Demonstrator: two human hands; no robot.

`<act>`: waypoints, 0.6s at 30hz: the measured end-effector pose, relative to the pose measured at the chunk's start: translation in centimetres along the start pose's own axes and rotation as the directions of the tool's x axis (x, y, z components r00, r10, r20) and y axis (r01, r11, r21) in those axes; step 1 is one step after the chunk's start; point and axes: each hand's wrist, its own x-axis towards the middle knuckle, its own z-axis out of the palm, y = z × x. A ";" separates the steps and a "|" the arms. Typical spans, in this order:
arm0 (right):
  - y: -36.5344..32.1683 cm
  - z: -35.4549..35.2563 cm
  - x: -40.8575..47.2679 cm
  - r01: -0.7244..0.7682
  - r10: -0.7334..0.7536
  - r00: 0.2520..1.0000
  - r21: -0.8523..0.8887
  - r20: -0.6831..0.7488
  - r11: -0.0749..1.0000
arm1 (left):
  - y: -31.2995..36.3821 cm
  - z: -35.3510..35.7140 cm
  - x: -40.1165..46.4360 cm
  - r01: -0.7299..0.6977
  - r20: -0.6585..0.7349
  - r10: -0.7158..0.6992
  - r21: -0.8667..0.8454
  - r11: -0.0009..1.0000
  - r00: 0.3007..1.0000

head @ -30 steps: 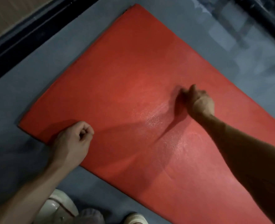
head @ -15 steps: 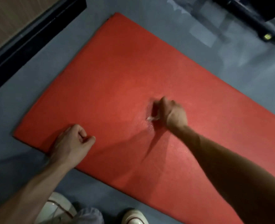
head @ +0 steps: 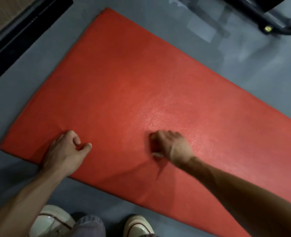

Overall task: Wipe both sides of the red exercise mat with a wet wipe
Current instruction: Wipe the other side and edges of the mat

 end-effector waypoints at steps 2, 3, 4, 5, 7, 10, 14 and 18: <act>5.0 -1.5 -1.7 -0.374 0.373 0.927 0.003 0.036 0.928 | 0.0 0.1 0.1 0.003 0.012 -0.003 0.014 1.000 1.000; 6.7 -2.1 -2.9 -0.536 0.535 0.844 0.045 0.021 0.843 | 0.1 0.0 0.2 0.009 0.019 -0.009 0.016 1.000 1.000; 7.8 -2.5 -4.0 -0.621 0.624 0.781 0.093 -0.010 0.778 | 0.1 0.0 0.2 0.016 0.024 -0.017 0.016 1.000 1.000; 8.4 -2.7 -4.7 -0.649 0.654 0.756 0.113 -0.011 0.753 | 0.2 0.0 0.2 0.021 0.030 -0.022 0.018 1.000 0.999; 8.0 -2.8 -5.2 -0.607 0.612 0.790 0.156 0.012 0.780 | 0.2 0.0 0.3 0.029 0.038 -0.030 0.031 0.999 0.999; 6.4 -2.2 -4.5 -0.568 0.577 0.817 0.199 0.020 0.798 | 0.2 0.0 0.3 0.031 0.044 -0.032 0.028 0.999 0.999; 2.5 -1.2 -3.9 -0.457 0.481 0.876 0.302 -0.007 0.836 | -0.1 0.1 0.4 0.024 0.037 -0.024 0.022 0.999 0.999; 0.9 -0.2 -4.3 -0.297 0.331 0.941 0.302 -0.066 0.906 | -0.2 0.3 0.4 0.014 0.019 -0.014 0.022 1.000 1.000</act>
